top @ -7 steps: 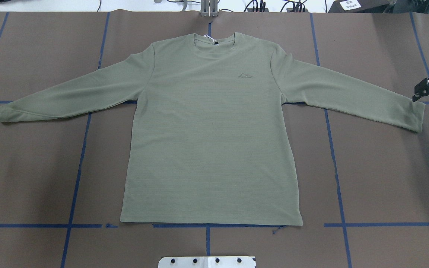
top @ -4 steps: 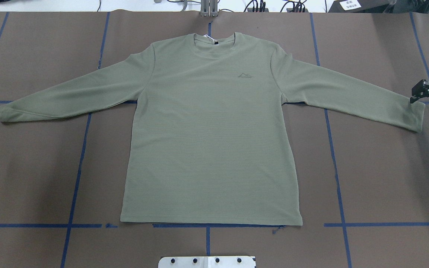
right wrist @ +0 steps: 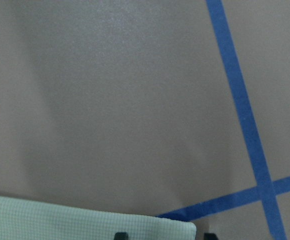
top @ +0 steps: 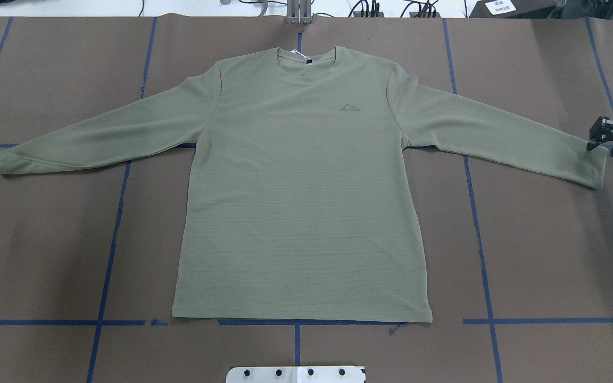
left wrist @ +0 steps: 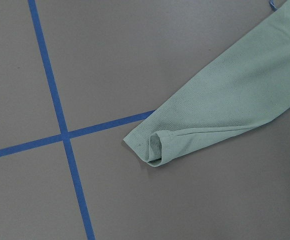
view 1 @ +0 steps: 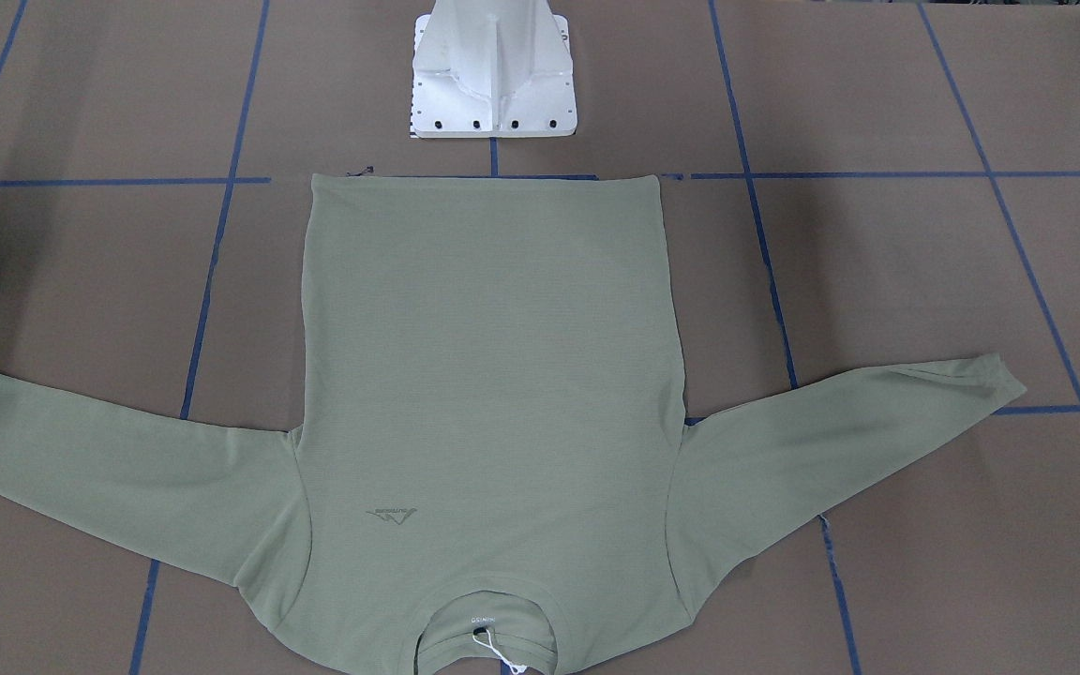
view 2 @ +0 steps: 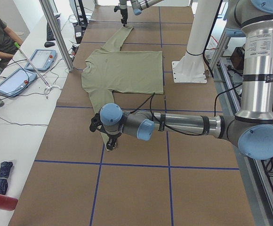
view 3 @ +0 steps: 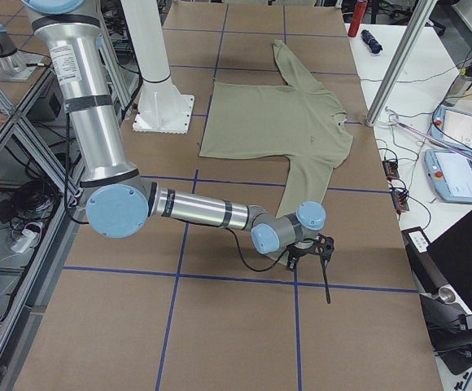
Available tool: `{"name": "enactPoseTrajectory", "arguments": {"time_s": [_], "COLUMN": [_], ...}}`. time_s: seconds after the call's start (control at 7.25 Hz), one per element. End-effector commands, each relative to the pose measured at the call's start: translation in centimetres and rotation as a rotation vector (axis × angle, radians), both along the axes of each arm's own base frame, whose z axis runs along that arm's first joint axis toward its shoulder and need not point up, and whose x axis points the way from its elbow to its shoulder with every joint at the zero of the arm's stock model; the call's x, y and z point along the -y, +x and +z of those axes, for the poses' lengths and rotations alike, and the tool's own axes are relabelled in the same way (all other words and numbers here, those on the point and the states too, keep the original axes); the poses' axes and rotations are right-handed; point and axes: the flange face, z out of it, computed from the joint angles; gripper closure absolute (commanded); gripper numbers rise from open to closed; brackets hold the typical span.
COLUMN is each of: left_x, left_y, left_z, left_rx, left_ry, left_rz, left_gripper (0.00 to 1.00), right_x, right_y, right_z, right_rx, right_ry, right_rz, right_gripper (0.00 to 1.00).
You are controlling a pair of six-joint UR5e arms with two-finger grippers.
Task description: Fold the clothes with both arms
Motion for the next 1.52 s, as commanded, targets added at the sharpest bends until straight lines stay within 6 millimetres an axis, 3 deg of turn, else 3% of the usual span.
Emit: {"name": "enactPoseTrajectory", "arguments": {"time_s": [0.0,0.28,0.41,0.69,0.83,0.97,1.24,1.38], "left_x": [0.0,0.0,-0.1,-0.1,-0.1,-0.1,-0.1,-0.1], "left_y": [0.0,0.0,0.0,0.0,0.0,0.0,0.0,0.0], "left_z": [-0.4,-0.4,-0.6,-1.0,-1.1,-1.3,-1.2,-1.2], "left_rx": [-0.001,-0.001,-0.001,-0.003,-0.003,-0.004,-0.002,-0.002], "left_ry": [0.006,0.006,0.009,0.015,0.017,0.021,0.02,0.021], "left_rz": [-0.001,-0.001,-0.001,-0.001,-0.001,-0.001,-0.002,-0.001], "left_gripper": [0.0,0.0,0.0,0.0,0.0,0.0,0.0,0.0], "right_x": [0.0,0.1,0.7,1.3,0.8,0.8,2.6,2.9], "right_y": [0.0,-0.1,-0.2,-0.6,-2.3,-7.0,-20.9,-27.1], "right_z": [0.0,-0.6,-2.5,-11.8,-17.4,-25.2,-43.0,-51.2], "right_rx": [0.0,0.006,0.023,0.124,0.191,0.267,0.349,0.296], "right_ry": [-0.001,0.006,0.027,0.115,0.11,0.081,-0.04,-0.004], "right_rz": [0.0,0.003,0.016,0.05,0.089,0.13,0.265,0.337], "right_gripper": [1.0,1.0,1.0,1.0,1.0,1.0,1.0,1.0]}}
